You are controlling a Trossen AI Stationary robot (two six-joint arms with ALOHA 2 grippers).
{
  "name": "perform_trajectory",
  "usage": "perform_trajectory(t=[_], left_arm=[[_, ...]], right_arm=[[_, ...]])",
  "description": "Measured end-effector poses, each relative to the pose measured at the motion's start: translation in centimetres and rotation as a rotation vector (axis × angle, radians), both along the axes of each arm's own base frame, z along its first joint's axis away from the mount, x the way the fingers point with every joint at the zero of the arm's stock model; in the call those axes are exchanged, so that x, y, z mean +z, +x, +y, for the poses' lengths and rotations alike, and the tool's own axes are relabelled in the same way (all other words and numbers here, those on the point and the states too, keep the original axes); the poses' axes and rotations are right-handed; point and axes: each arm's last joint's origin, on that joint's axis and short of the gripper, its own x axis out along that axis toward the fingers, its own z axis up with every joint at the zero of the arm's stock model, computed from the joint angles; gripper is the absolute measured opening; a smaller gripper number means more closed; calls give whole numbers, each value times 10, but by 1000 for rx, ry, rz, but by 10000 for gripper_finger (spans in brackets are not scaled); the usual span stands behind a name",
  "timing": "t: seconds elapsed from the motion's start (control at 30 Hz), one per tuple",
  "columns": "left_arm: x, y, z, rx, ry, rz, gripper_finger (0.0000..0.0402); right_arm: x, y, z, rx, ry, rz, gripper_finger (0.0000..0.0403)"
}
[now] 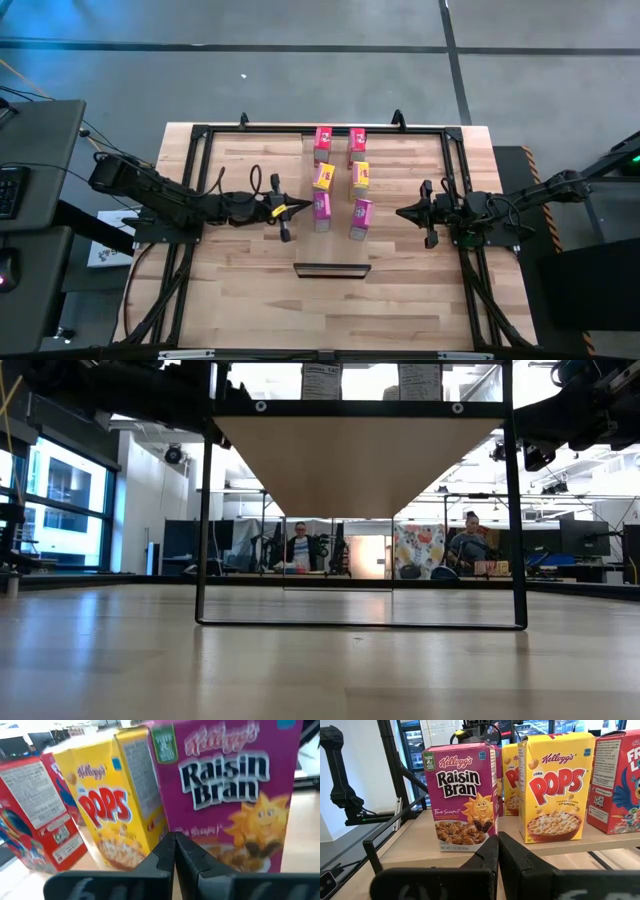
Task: Stack cereal on shelf
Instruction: Put the purple cereal box on the shelf aligned with the other purple cereal box
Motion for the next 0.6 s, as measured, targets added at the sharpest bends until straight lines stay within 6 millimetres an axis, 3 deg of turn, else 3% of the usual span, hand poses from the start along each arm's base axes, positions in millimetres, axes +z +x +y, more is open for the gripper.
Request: perform_trajectory(t=[0.6], left_arm=[[-1,3,4,17,-41,-32,0]], right_arm=[[0,0,0,0,0,0,0]])
